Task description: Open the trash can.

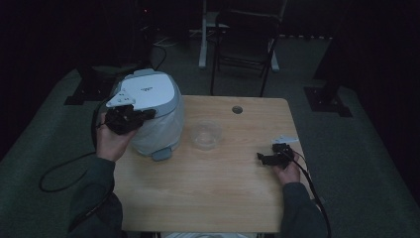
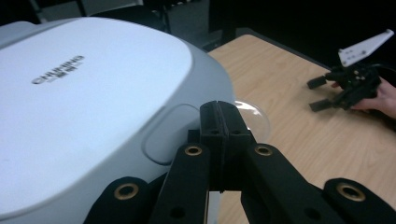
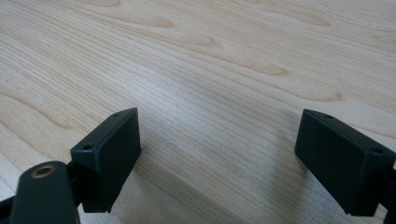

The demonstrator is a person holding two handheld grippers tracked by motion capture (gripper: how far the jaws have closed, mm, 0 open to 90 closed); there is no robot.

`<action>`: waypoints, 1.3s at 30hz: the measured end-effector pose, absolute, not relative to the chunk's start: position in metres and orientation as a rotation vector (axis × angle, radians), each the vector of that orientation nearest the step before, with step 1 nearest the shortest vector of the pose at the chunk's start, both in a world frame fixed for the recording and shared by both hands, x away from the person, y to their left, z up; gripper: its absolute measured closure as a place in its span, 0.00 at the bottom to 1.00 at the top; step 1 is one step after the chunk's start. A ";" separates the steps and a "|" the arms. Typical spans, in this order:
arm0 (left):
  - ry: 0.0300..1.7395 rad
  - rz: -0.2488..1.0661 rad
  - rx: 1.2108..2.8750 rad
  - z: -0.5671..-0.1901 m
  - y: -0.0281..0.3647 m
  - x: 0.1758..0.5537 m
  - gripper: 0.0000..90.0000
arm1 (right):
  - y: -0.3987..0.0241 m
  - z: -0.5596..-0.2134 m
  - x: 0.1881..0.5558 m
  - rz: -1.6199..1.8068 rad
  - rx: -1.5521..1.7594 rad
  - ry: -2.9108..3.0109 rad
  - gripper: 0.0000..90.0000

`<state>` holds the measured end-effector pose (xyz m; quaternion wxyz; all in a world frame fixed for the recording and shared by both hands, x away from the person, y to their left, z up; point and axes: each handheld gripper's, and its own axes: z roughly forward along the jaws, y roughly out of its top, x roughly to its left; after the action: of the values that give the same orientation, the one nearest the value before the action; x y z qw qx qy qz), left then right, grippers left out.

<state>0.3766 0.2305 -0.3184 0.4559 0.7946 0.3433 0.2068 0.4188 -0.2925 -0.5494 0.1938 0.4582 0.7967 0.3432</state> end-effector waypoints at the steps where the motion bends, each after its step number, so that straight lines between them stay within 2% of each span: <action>1: 0.853 0.517 1.955 -0.318 0.231 0.378 1.00 | -0.293 -0.549 0.419 0.963 1.285 2.235 0.15; 13: 0.868 0.595 1.936 -0.320 0.234 0.383 1.00 | -0.293 -0.549 0.419 0.963 1.285 2.235 0.15; 31: 0.845 0.571 1.938 -0.321 0.230 0.381 1.00 | -0.292 -0.549 0.419 0.963 1.287 2.234 0.15; 34: 0.847 0.573 1.939 -0.320 0.230 0.381 0.89 | -0.292 -0.549 0.419 0.963 1.287 2.234 0.15; 39: 0.839 0.569 1.919 -0.320 0.231 0.377 0.80 | -0.292 -0.549 0.419 0.963 1.285 2.234 0.15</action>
<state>0.3773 0.2311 -0.3195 0.4668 0.7820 0.3417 0.2318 0.4187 -0.2924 -0.5495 0.1938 0.4583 0.7965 0.3435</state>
